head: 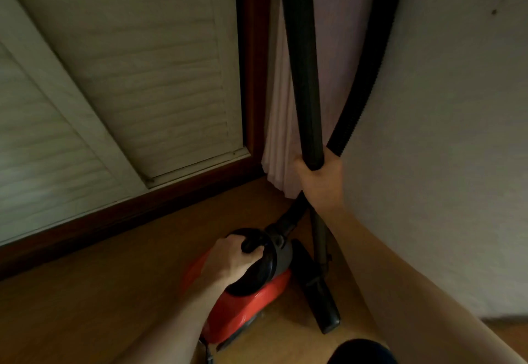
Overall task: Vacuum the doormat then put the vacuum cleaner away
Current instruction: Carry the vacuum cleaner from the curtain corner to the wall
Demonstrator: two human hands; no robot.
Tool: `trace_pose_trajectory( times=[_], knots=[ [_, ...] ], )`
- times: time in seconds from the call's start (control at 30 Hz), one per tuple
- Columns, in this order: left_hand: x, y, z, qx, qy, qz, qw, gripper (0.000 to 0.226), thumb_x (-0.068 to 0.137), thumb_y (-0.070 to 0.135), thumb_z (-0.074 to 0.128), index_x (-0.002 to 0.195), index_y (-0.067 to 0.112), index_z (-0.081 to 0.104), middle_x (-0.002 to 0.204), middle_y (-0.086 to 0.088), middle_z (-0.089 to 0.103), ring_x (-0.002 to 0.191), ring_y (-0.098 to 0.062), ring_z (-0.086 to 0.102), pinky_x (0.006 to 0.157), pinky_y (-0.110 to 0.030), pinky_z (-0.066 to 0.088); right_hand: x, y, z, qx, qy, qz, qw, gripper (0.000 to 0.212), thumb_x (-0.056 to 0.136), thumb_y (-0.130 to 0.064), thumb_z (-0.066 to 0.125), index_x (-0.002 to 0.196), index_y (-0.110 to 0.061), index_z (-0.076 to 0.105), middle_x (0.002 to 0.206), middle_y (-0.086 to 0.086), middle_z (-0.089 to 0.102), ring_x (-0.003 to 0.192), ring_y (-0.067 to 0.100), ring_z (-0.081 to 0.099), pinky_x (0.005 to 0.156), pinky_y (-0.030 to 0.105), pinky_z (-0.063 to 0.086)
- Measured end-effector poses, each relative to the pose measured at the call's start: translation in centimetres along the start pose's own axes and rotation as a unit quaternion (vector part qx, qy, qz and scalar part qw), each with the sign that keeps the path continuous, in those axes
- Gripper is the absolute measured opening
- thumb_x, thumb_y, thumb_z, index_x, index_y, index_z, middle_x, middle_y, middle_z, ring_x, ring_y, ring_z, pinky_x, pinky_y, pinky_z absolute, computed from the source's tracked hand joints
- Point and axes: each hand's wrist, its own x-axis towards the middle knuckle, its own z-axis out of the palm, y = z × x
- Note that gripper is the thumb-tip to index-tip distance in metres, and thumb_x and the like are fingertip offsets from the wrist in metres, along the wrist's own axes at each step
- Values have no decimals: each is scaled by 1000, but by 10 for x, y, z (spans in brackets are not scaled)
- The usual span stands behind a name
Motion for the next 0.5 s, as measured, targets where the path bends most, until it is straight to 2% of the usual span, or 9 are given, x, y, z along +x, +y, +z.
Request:
trace_pose_trajectory(
  times=[0.1, 0.23, 0.37, 0.5],
  knots=[
    [-9, -1, -12, 1, 19, 6, 1000, 42, 90, 55, 60, 62, 25, 50, 72, 5, 62, 78, -18, 69, 62, -24, 48, 0, -26, -1, 14, -22, -12, 1000, 50, 91, 2, 67, 61, -27, 39, 55, -11, 40, 48, -3, 47, 49, 8, 38],
    [-16, 2, -36, -29, 26, 10, 999, 41, 91, 51, 61, 59, 28, 48, 67, 10, 58, 70, -12, 61, 55, -18, 40, 0, -55, 3, 63, -55, -17, 996, 40, 92, 4, 65, 69, -24, 47, 50, -19, 53, 46, -6, 48, 45, 7, 36],
    [-24, 9, -73, -84, 19, 18, 996, 40, 90, 46, 65, 57, 28, 53, 64, 10, 59, 63, -6, 60, 49, -14, 39, 6, -82, 6, 75, -58, -30, 995, 19, 93, -7, 69, 82, -17, 58, 59, -14, 47, 50, -4, 47, 48, 12, 42],
    [-47, 30, -123, -108, 33, 17, 993, 38, 90, 45, 66, 57, 31, 53, 63, 11, 57, 68, -15, 63, 53, -21, 41, 20, -126, 0, 77, -54, -34, 995, 30, 92, -9, 70, 77, -30, 54, 59, -18, 46, 56, 1, 45, 53, 16, 41]
  ],
)
